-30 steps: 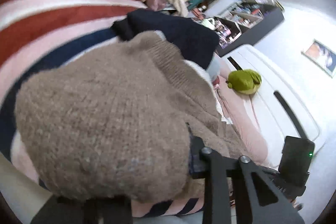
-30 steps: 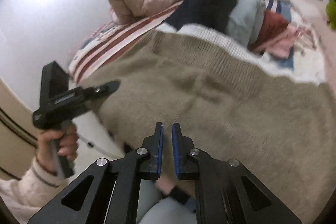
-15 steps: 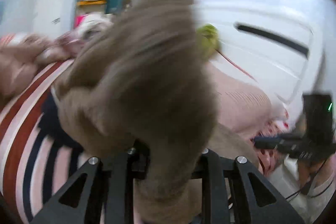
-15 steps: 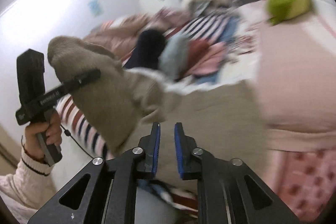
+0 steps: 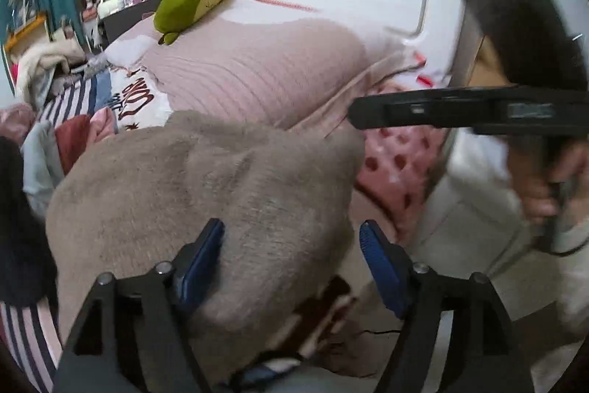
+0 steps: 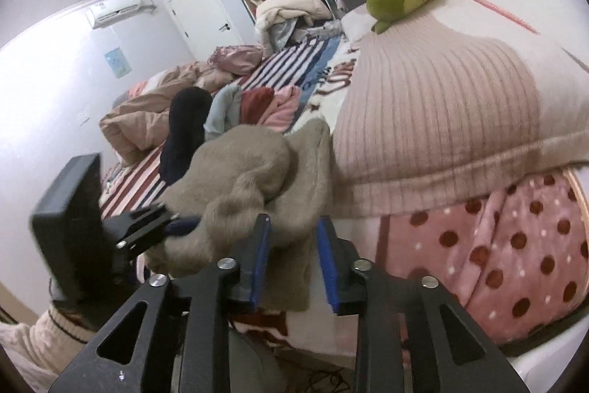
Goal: Fold small clothes
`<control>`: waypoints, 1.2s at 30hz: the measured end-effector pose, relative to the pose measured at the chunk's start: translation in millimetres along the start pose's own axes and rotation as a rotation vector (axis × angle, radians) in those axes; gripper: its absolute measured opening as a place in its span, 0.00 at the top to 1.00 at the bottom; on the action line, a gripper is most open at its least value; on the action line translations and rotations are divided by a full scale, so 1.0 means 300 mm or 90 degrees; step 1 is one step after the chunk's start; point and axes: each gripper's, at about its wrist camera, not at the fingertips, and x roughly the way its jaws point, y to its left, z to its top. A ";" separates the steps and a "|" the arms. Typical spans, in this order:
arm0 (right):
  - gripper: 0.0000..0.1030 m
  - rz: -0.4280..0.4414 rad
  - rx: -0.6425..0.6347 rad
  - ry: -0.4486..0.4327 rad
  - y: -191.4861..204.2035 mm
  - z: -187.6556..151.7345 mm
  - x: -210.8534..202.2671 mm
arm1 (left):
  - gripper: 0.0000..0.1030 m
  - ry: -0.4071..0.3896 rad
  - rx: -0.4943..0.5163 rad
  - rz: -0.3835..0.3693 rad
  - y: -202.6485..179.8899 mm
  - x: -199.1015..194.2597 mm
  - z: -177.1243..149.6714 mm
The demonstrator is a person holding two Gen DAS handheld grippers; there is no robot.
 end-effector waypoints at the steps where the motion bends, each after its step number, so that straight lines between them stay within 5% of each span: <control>1: 0.77 0.005 -0.010 -0.007 0.017 0.015 0.001 | 0.28 -0.011 -0.022 -0.020 0.005 -0.049 -0.005; 5: 0.68 0.052 -0.064 -0.025 0.126 0.076 0.032 | 0.19 -0.084 -0.095 -0.076 0.073 -0.219 -0.022; 8: 0.62 0.073 -0.116 0.007 0.216 0.094 0.119 | 0.15 -0.129 -0.139 -0.033 0.156 -0.326 -0.047; 13: 0.48 -0.118 -0.170 0.087 0.200 0.033 0.263 | 0.08 -0.118 -0.253 0.046 0.393 -0.382 -0.142; 15: 0.45 -0.112 -0.142 0.136 0.141 -0.001 0.292 | 0.08 -0.088 -0.272 0.050 0.476 -0.344 -0.179; 20: 0.27 0.011 0.007 0.201 -0.036 0.010 0.336 | 0.08 -0.023 -0.353 -0.093 0.632 -0.162 -0.223; 22: 0.27 0.058 0.026 0.242 -0.075 0.029 0.379 | 0.08 -0.027 -0.403 -0.178 0.687 -0.101 -0.220; 27: 0.26 0.149 0.003 0.327 -0.106 0.076 0.456 | 0.01 0.029 -0.479 -0.274 0.751 0.062 -0.197; 29: 0.26 0.182 -0.002 0.362 -0.119 0.091 0.496 | 0.06 0.029 -0.494 -0.289 0.733 0.097 -0.201; 33: 0.28 0.247 0.024 0.390 -0.143 0.111 0.557 | 0.42 0.016 -0.518 -0.285 0.731 0.092 -0.204; 36: 0.37 0.305 0.051 0.391 -0.152 0.112 0.611 | 0.53 0.004 -0.506 -0.257 0.711 0.050 -0.205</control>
